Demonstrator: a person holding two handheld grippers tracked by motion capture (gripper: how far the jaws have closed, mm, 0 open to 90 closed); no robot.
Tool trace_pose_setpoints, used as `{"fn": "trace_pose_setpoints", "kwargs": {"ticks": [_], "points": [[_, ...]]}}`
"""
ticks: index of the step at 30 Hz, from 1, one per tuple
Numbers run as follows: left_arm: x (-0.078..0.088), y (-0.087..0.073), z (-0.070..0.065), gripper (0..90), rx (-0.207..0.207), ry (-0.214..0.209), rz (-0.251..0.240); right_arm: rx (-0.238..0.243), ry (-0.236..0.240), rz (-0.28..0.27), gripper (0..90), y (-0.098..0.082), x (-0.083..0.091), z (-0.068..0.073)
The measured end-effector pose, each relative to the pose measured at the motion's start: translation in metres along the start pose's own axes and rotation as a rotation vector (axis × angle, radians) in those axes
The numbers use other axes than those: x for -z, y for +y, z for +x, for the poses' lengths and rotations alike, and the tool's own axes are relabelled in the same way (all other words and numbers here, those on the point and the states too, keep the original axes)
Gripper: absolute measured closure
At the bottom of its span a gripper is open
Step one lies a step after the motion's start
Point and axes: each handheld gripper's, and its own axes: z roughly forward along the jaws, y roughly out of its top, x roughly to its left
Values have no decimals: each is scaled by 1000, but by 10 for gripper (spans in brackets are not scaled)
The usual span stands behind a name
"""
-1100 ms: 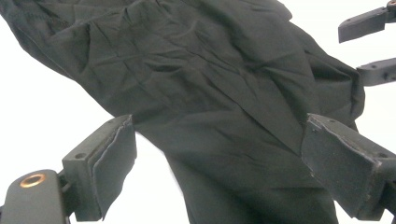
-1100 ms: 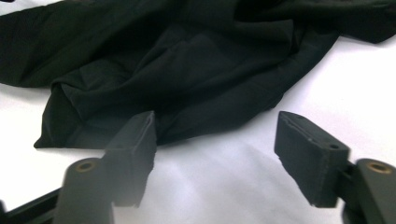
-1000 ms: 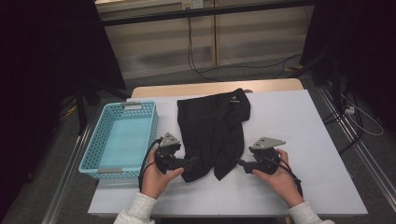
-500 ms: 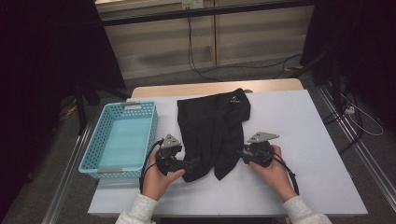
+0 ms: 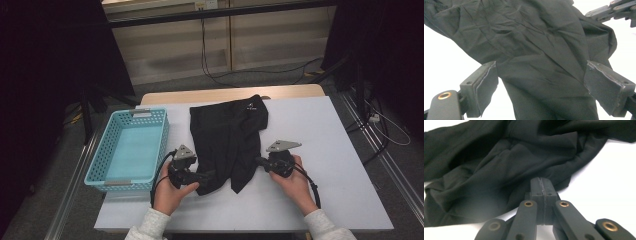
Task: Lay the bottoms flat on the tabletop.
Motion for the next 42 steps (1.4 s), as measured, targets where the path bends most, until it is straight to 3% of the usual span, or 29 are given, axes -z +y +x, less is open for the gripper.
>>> {"fn": "trace_pose_setpoints", "kwargs": {"ticks": [10, 19, 22, 27, 31, 34, 35, 39, 40, 42], "points": [[-2, 1, -3, 134, 0, -15, -3, -35, -18, -93, 900, 4, 42, -15], [-3, 2, -2, 135, -1, -18, -4, -43, -69, -138, 900, 4, 72, -26], [-3, 2, -2, 135, 2, -20, -4, -32, -68, -144, 900, 6, 75, -24], [-5, 1, -4, 136, 6, -23, -2, -4, -46, -126, 900, 7, 65, -15], [-5, 1, -3, 135, 4, -21, 1, 56, -3, -59, 900, 6, 39, 4], [-5, 1, -3, 135, 3, -22, 3, 77, 13, -36, 900, 5, 30, 12], [-4, 1, -2, 135, 4, -20, 7, 105, 17, 0, 900, 2, 22, 18], [-4, 0, -1, 135, 1, -19, 10, 112, 15, 41, 895, -4, 12, 19], [-4, 0, -1, 135, 7, -18, 5, 103, 27, 63, 860, -6, 8, 17], [-3, 0, -1, 134, 4, -17, 6, 99, 23, 53, 806, -7, 10, 15]]}}
